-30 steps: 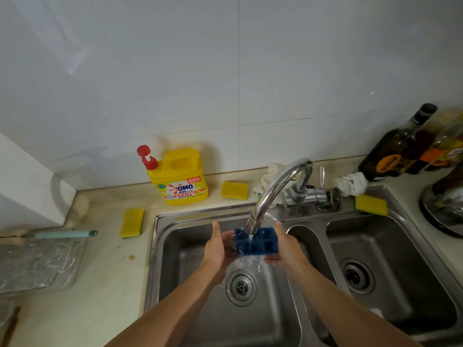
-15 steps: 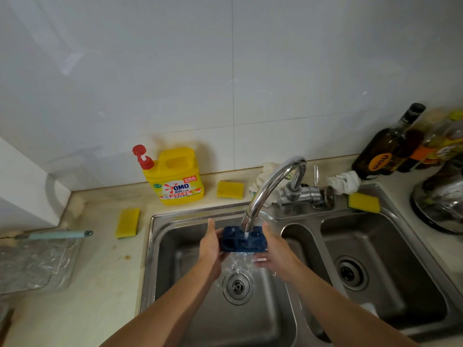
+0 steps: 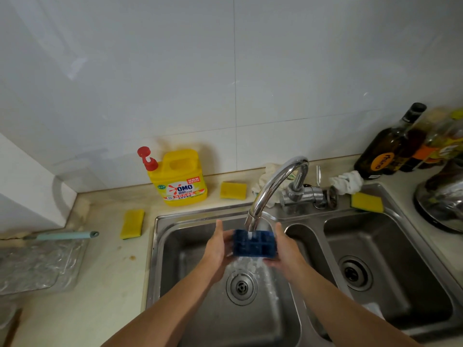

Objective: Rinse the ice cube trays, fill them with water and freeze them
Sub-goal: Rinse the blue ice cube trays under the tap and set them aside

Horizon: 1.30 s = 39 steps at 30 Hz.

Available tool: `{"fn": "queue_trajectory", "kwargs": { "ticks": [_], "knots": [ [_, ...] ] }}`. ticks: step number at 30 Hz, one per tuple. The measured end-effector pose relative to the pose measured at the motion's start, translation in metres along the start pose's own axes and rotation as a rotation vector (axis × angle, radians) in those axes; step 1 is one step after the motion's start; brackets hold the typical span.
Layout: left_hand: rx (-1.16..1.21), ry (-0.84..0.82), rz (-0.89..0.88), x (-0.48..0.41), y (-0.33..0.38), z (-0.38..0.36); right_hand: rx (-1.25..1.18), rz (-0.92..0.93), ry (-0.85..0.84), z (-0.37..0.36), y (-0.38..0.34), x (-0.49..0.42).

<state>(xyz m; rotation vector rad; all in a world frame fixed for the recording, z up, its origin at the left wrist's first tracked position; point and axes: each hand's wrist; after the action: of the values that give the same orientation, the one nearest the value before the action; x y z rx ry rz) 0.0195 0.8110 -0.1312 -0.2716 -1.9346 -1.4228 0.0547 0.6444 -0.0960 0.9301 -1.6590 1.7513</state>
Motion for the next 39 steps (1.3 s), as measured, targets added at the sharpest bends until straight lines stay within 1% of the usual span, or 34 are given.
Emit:
{"fn": "queue_trajectory", "kwargs": {
  "ticks": [1,2,5,6,7,9,10,11,12,14,15,16,18,19,23,29,35,39],
  "knots": [
    [0.013,-0.033,0.007,0.0,0.0,0.001,0.028,0.004,0.026,0.0,0.0,0.0],
    [0.029,-0.03,0.004,0.0,0.002,0.002,0.06,0.017,0.013,-0.001,0.0,0.002],
    [0.064,0.141,-0.017,-0.001,0.013,0.002,0.034,0.007,-0.128,-0.005,0.003,0.006],
    [0.056,0.155,-0.021,-0.002,0.013,0.002,0.018,0.008,-0.145,-0.005,0.002,0.005],
    [0.025,0.131,-0.015,-0.001,0.011,0.001,0.008,0.009,-0.126,-0.004,0.0,0.006],
    [-0.006,0.016,0.013,0.002,0.005,-0.003,0.021,0.013,0.013,-0.003,-0.002,0.004],
    [0.001,-0.031,0.022,0.001,0.003,-0.004,0.05,0.027,0.056,-0.002,-0.002,0.002],
    [0.013,-0.043,0.021,0.002,0.004,-0.003,0.086,0.043,0.054,-0.002,-0.001,0.001],
    [0.028,-0.016,0.009,0.003,0.007,-0.002,0.115,0.057,0.013,-0.003,0.001,0.002],
    [0.068,0.079,-0.011,0.001,0.012,-0.001,0.092,0.044,-0.086,-0.005,0.005,0.001],
    [0.072,0.084,-0.017,0.002,0.012,-0.001,0.068,0.042,-0.097,-0.005,0.005,0.002],
    [0.055,0.047,-0.013,0.003,0.012,-0.001,0.048,0.051,-0.073,-0.004,0.004,0.001],
    [0.024,-0.06,0.006,0.004,0.008,-0.006,0.04,0.085,0.031,-0.001,0.001,0.001],
    [0.026,-0.087,0.014,0.002,0.006,-0.008,0.041,0.101,0.049,0.0,0.0,0.001],
    [0.097,-0.046,-0.01,0.0,0.009,-0.012,0.08,0.149,-0.003,0.003,-0.004,0.007],
    [0.162,-0.134,0.031,-0.002,-0.004,-0.017,0.102,0.234,0.091,0.01,-0.016,0.016],
    [0.203,-0.189,0.043,-0.005,-0.017,-0.023,0.201,0.36,0.123,0.015,-0.018,0.026],
    [0.243,-0.18,0.057,-0.007,-0.014,-0.026,0.216,0.411,0.117,0.017,-0.016,0.029]
  ]
}}
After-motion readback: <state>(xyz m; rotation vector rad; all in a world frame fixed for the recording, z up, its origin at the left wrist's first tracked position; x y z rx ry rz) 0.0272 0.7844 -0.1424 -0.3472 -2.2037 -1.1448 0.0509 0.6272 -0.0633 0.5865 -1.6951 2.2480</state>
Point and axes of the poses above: each hand's wrist, its own x-axis away from the middle knuckle, its own z-axis out of the back of the hand, y = z × x, and after that the axes turned 5 degrees about -z, right-handed
